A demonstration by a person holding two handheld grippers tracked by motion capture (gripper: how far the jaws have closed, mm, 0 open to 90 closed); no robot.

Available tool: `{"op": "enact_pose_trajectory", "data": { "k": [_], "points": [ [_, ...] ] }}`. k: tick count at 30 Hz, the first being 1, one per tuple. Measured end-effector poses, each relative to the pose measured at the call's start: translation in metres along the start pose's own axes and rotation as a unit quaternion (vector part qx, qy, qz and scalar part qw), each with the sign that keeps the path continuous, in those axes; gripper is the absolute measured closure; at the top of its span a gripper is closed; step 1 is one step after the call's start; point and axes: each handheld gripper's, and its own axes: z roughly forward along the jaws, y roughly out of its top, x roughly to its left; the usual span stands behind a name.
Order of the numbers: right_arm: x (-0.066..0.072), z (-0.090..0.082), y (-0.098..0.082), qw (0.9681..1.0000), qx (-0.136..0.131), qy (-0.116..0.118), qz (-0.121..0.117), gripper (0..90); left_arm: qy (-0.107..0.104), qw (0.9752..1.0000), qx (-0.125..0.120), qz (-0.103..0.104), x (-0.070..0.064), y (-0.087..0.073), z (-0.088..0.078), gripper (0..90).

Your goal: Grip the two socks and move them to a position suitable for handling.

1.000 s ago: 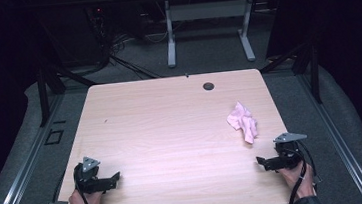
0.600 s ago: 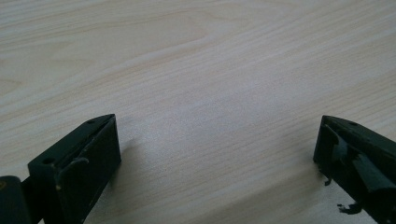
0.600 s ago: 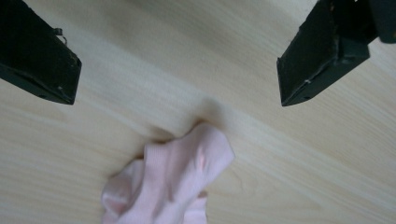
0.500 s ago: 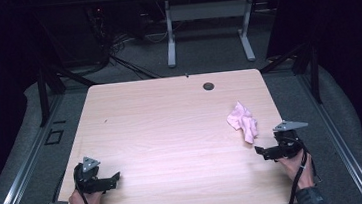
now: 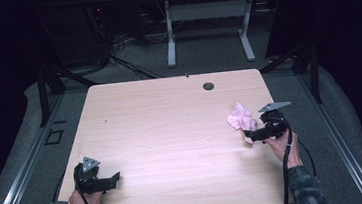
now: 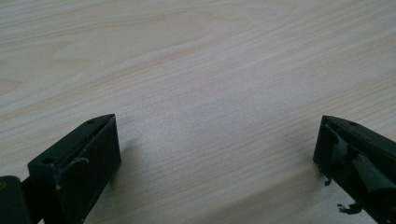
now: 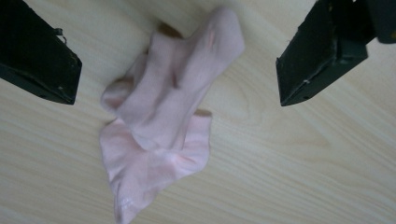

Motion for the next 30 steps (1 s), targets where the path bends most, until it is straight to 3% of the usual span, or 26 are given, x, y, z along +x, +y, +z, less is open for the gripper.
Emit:
{"op": "enact_pose_trajectory", "data": {
  "k": [5,6,11,12,18,23,30],
  "points": [
    [-0.003,0.011,0.009,1.0000,0.004,-0.005,-0.001,3.5,0.000,1.0000,0.000,0.000,0.000,0.000,0.000,0.3],
    [-0.006,0.018,0.015,0.9999,0.008,-0.008,0.002,8.0,0.000,1.0000,0.000,0.000,0.000,0.000,0.000,0.3],
    [-0.010,0.031,0.022,0.9999,0.015,-0.004,0.006,13.8,0.000,1.0000,0.000,0.000,0.000,0.000,0.000,0.3],
    [-0.011,0.041,0.025,0.9996,0.024,-0.010,0.008,16.7,0.000,1.0000,0.000,0.000,0.000,0.000,0.000,0.3],
    [-0.013,0.061,0.021,0.9982,0.052,-0.025,0.016,33.3,0.000,1.0000,0.000,0.000,0.000,0.000,0.000,0.3],
    [-0.016,0.068,0.017,0.9981,0.051,-0.015,0.032,44.7,0.000,1.0000,0.000,0.000,0.000,0.000,0.000,0.3],
    [-0.015,0.067,0.015,0.9985,0.043,-0.007,0.032,61.4,0.000,1.0000,0.000,0.000,0.000,0.000,0.000,0.3]
  ]
}}
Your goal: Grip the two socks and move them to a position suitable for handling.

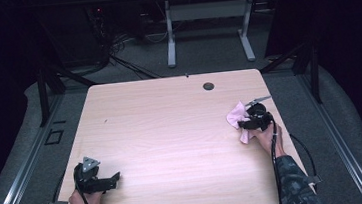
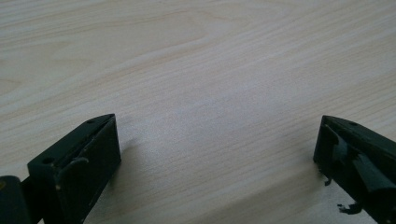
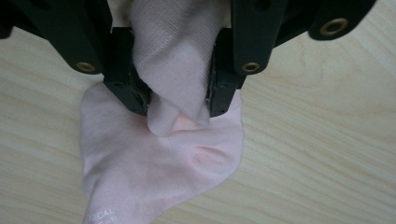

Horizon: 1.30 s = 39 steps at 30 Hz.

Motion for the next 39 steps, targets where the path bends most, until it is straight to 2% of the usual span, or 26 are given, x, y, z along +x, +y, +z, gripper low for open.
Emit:
{"op": "enact_pose_trajectory", "data": {
  "k": [9,10,12,14,18,20,23,24,27,30,32,35,38,39],
  "points": [
    [-0.002,-0.001,-0.002,0.9999,-0.006,0.004,0.011,62.4,0.000,1.0000,0.000,0.000,0.000,0.000,0.000,0.3],
    [-0.002,-0.002,-0.003,0.9999,-0.006,0.005,0.012,60.7,0.000,1.0000,0.000,0.000,0.000,0.000,0.000,0.3],
    [-0.002,-0.004,-0.003,0.9997,-0.001,0.002,0.024,47.3,0.000,1.0000,0.000,0.000,0.000,0.000,0.000,0.3],
    [0.000,-0.009,-0.006,0.9996,-0.001,0.008,0.027,48.9,0.000,1.0000,0.000,0.000,0.000,0.000,0.000,0.3],
    [0.005,-0.016,-0.014,0.9998,-0.007,-0.001,0.020,55.8,0.000,1.0000,0.000,0.000,0.000,0.000,0.000,0.3],
    [0.006,-0.021,-0.018,0.9995,-0.015,0.001,0.027,56.9,0.000,1.0000,0.000,0.000,0.000,0.000,0.000,0.3],
    [0.007,-0.023,-0.019,0.9995,-0.020,0.001,0.024,56.9,0.000,1.0000,0.000,0.000,0.000,0.000,0.000,0.3],
    [0.009,-0.027,-0.021,0.9995,-0.023,0.002,0.021,63.4,0.000,1.0000,0.000,0.000,0.000,0.000,0.000,0.3],
    [0.013,-0.033,-0.022,0.9993,-0.035,-0.001,0.015,70.3,0.000,1.0000,0.000,0.000,0.000,0.000,0.000,0.3],
    [0.020,-0.047,-0.021,0.9983,-0.054,0.014,0.016,71.2,0.000,1.0000,0.000,0.000,0.000,0.000,0.000,0.3],
    [0.028,-0.055,-0.019,0.9973,-0.062,0.038,0.013,71.1,0.000,1.0000,0.000,0.000,0.000,0.000,0.000,0.3],
    [0.051,-0.066,-0.012,0.9950,-0.065,0.076,-0.004,70.8,0.000,1.0000,0.000,0.000,0.000,0.000,0.000,0.3],
    [0.076,-0.068,-0.008,0.9921,-0.064,0.104,-0.028,70.5,0.000,1.0000,0.000,0.000,0.000,0.000,0.000,0.3],
    [0.076,-0.068,-0.008,0.9921,-0.064,0.104,-0.028,70.5,0.000,1.0000,0.000,0.000,0.000,0.000,0.000,0.3]
  ]
}}
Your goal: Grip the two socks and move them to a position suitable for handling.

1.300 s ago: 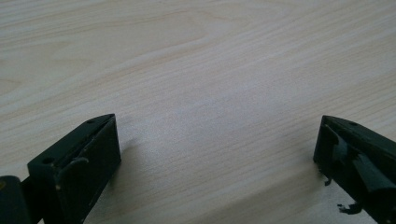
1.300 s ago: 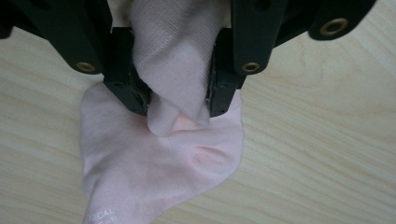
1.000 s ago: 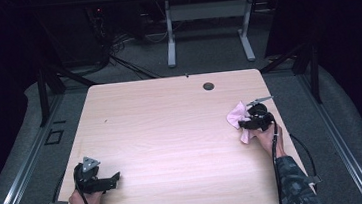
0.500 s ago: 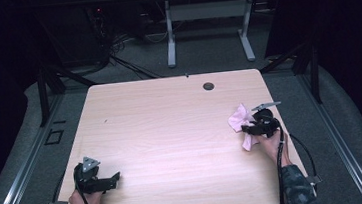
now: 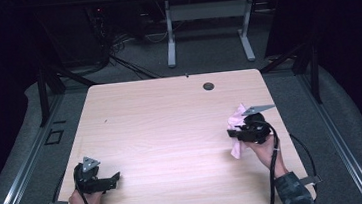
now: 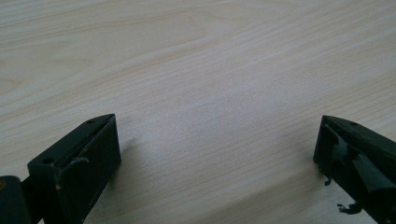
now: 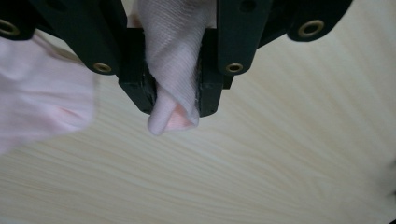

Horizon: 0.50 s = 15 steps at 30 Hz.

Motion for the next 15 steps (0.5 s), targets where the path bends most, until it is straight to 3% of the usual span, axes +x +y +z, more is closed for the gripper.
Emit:
{"op": "enact_pose_trajectory", "data": {
  "k": [1,2,6,7,8,12,15],
  "points": [
    [0.009,0.002,0.002,0.9999,0.004,0.010,-0.010,70.4,0.000,1.0000,0.000,0.000,0.000,0.000,0.000,0.3],
    [0.027,0.010,0.004,0.9989,0.013,0.030,-0.032,70.2,0.000,1.0000,0.000,0.000,0.000,0.000,0.000,0.3],
    [0.055,0.026,0.004,0.9963,0.024,0.061,-0.056,70.0,0.000,1.0000,0.000,0.000,0.000,0.000,0.000,0.3],
    [0.055,0.026,0.004,0.9963,0.024,0.061,-0.056,70.0,0.000,1.0000,0.000,0.000,0.000,0.000,0.000,0.3],
    [0.067,0.034,0.002,0.9944,0.033,0.080,-0.062,69.7,0.000,1.0000,0.000,0.000,0.000,0.000,0.000,0.3],
    [0.083,0.045,-0.003,0.9913,0.050,0.096,-0.075,69.1,0.000,1.0000,0.000,0.000,0.000,0.000,0.000,0.3],
    [0.101,0.057,-0.012,0.9869,0.071,0.115,-0.088,68.3,0.000,1.0000,0.000,0.000,0.000,0.000,0.000,0.3]
  ]
}}
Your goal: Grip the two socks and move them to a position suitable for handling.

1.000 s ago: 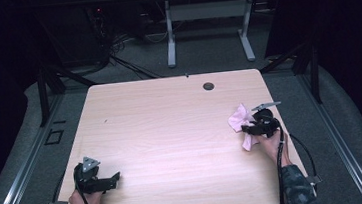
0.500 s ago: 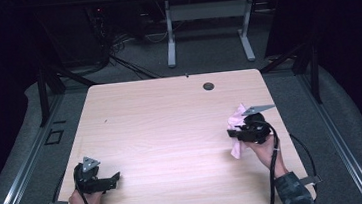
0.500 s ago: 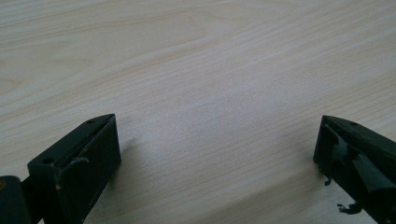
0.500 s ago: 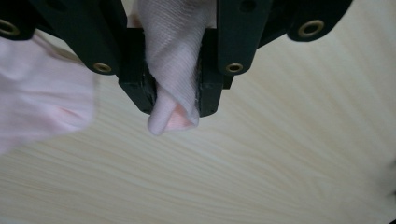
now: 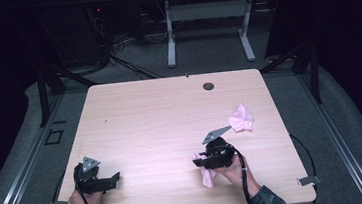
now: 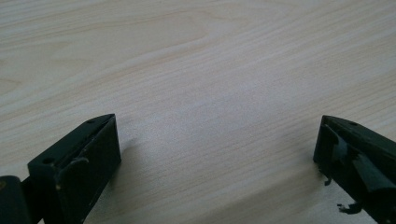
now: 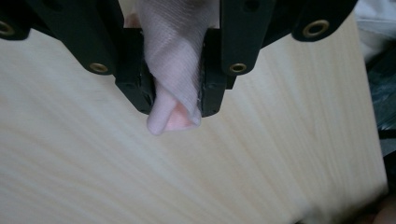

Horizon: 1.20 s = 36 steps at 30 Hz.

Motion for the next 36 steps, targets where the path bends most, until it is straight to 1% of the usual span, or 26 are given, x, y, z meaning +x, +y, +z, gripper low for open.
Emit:
{"op": "enact_pose_trajectory", "data": {
  "k": [1,2,3,4,7,8,9,12,15,17,18,19,20,22,23,24,25,26,27,28,29,31,32,34,35,36],
  "points": [
    [0.004,0.004,-0.001,0.9999,0.006,0.007,-0.006,67.8,0.000,1.0000,0.000,0.000,0.000,0.000,0.000,0.3],
    [0.004,0.004,-0.001,0.9999,0.006,0.007,-0.006,67.8,0.000,1.0000,0.000,0.000,0.000,0.000,0.000,0.3],
    [0.010,0.009,-0.003,0.9997,0.017,0.012,-0.012,65.9,0.000,1.0000,0.000,0.000,0.000,0.000,0.000,0.3],
    [0.016,0.017,-0.006,0.9992,0.030,0.018,-0.018,60.9,0.000,1.0000,0.000,0.000,0.000,0.000,0.000,0.3],
    [0.018,0.022,-0.009,0.9987,0.042,0.019,-0.022,44.0,0.000,1.0000,0.000,0.000,0.000,0.000,0.000,0.3],
    [0.016,0.020,-0.009,0.9989,0.038,0.018,-0.021,34.6,0.000,1.0000,0.000,0.000,0.000,0.000,0.000,0.3],
    [0.014,0.018,-0.009,0.9991,0.034,0.017,-0.018,29.5,0.000,1.0000,0.000,0.000,0.000,0.000,0.000,0.3],
    [0.004,0.002,-0.007,0.9998,0.010,0.003,-0.016,20.9,0.000,1.0000,0.000,0.000,0.000,0.000,0.000,0.3],
    [-0.015,-0.019,-0.004,0.9995,-0.010,-0.028,-0.004,13.7,0.000,1.0000,0.000,0.000,0.000,0.000,0.000,0.3],
    [-0.035,-0.035,-0.004,0.9975,-0.029,-0.063,0.012,9.6,0.000,1.0000,0.000,0.000,0.000,0.000,0.000,0.3],
    [-0.042,-0.040,-0.004,0.9966,-0.032,-0.074,0.018,6.9,0.000,1.0000,0.000,0.000,0.000,0.000,0.000,0.4],
    [-0.055,-0.048,-0.004,0.9949,-0.032,-0.091,0.028,4.9,0.000,1.0000,0.000,0.000,0.000,0.000,0.000,0.3],
    [-0.065,-0.052,-0.004,0.9929,-0.035,-0.109,0.033,4.3,0.000,1.0000,0.000,0.000,0.000,0.000,0.000,0.3],
    [-0.082,-0.060,-0.005,0.9901,-0.042,-0.126,0.046,3.6,0.000,1.0000,0.000,0.000,0.000,0.000,0.000,0.3],
    [-0.090,-0.063,-0.005,0.9875,-0.039,-0.143,0.054,2.9,0.000,1.0000,0.000,0.000,0.000,0.000,0.000,0.3],
    [-0.100,-0.066,-0.005,0.9855,-0.043,-0.153,0.059,2.8,0.000,1.0000,0.000,0.000,0.000,0.000,0.000,0.3],
    [-0.108,-0.067,-0.005,0.9836,-0.040,-0.163,0.066,1.9,0.000,1.0000,0.000,0.000,0.000,0.000,0.000,0.3],
    [-0.118,-0.069,-0.005,0.9813,-0.041,-0.171,0.077,1.6,0.000,1.0000,0.000,0.000,0.000,0.000,0.000,0.3],
    [-0.124,-0.070,-0.005,0.9801,-0.038,-0.177,0.082,1.5,0.000,1.0000,0.000,0.000,0.000,0.000,0.000,0.3],
    [-0.132,-0.070,-0.006,0.9776,-0.038,-0.188,0.088,0.2,0.000,1.0000,0.000,0.000,0.000,0.000,0.000,0.3],
    [-0.140,-0.070,-0.005,0.9768,-0.036,-0.187,0.098,0.0,0.000,1.0000,0.000,0.000,0.000,0.000,0.000,0.3],
    [-0.153,-0.070,-0.004,0.9728,-0.031,-0.200,0.112,0.0,0.000,1.0000,0.000,0.000,0.000,0.000,0.000,0.3],
    [-0.159,-0.069,-0.004,0.9722,-0.029,-0.200,0.118,0.0,0.000,1.0000,0.000,0.000,0.000,0.000,0.000,0.3],
    [-0.168,-0.067,-0.003,0.9692,-0.023,-0.213,0.122,3.7,0.000,1.0000,0.000,0.000,0.000,0.000,0.000,0.3],
    [-0.172,-0.065,-0.003,0.9690,-0.021,-0.210,0.128,6.7,0.000,1.0000,0.000,0.000,0.000,0.000,0.000,0.3],
    [-0.176,-0.062,-0.003,0.9670,-0.016,-0.217,0.133,10.5,0.000,1.0000,0.000,0.000,0.000,0.000,0.000,0.3]
  ]
}}
